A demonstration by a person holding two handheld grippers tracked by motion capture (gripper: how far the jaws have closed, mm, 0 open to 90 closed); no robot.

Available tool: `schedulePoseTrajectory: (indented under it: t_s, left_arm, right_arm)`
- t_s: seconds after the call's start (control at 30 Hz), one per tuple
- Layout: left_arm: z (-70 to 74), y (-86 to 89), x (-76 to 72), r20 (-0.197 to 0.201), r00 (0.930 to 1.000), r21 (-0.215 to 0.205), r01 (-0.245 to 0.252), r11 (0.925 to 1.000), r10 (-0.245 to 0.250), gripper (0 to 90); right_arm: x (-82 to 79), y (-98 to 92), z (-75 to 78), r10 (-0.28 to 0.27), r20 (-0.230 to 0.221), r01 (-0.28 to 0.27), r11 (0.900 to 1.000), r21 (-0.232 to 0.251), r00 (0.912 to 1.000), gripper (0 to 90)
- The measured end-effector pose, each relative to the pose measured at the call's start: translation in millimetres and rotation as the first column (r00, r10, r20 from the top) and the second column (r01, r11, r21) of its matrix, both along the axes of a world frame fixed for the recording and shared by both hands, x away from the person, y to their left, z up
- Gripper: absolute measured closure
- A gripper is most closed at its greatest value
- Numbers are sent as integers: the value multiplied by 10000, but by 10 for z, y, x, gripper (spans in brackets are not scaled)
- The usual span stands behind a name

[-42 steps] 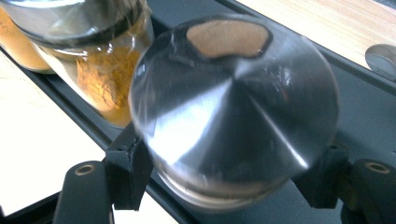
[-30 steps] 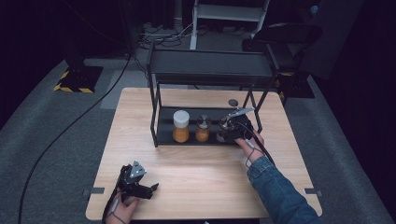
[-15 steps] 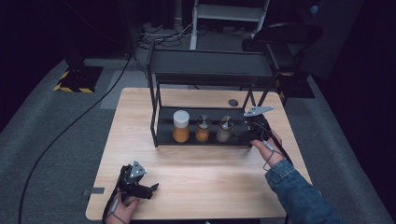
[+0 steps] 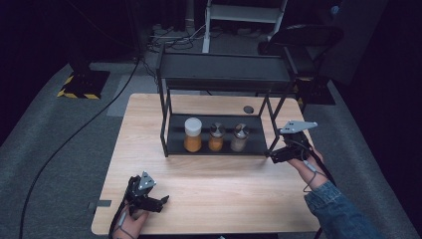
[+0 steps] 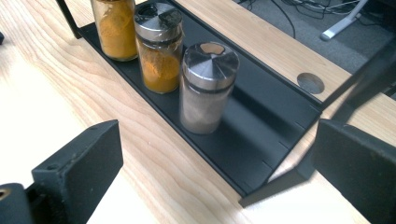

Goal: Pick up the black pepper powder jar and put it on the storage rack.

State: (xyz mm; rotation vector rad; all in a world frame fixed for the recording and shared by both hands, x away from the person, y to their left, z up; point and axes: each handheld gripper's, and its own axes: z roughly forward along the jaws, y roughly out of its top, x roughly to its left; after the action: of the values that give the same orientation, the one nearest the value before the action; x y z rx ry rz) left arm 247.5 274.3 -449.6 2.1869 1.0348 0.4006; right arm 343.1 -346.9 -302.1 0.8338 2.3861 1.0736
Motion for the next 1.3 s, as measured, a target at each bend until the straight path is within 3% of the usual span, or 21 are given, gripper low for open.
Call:
schedulePoseTrajectory:
  t_s: [0.17, 0.33, 0.63, 1.3]
  left_arm:
    - [0, 0, 0, 0, 10000, -1, -1, 10000, 1, 7]
    - [0, 0, 0, -1, 10000, -4, -5, 10000, 5, 7]
    - [0, 0, 0, 0, 10000, -1, -1, 10000, 1, 6]
    - [0, 0, 0, 1, 10000, -2, -3, 10000, 3, 6]
  right_arm:
    - [-94, -177, -59, 12, 14, -12, 9989, 468, 10000, 18]
    - [-213, -278, -141, -16, 281, -1, 9982, 605, 9996, 18]
    - [-354, -414, -327, -17, 263, -7, 9956, 936, 9997, 18]
    - [-361, -519, -1034, -230, -675, 283, 9965, 782, 9975, 23]
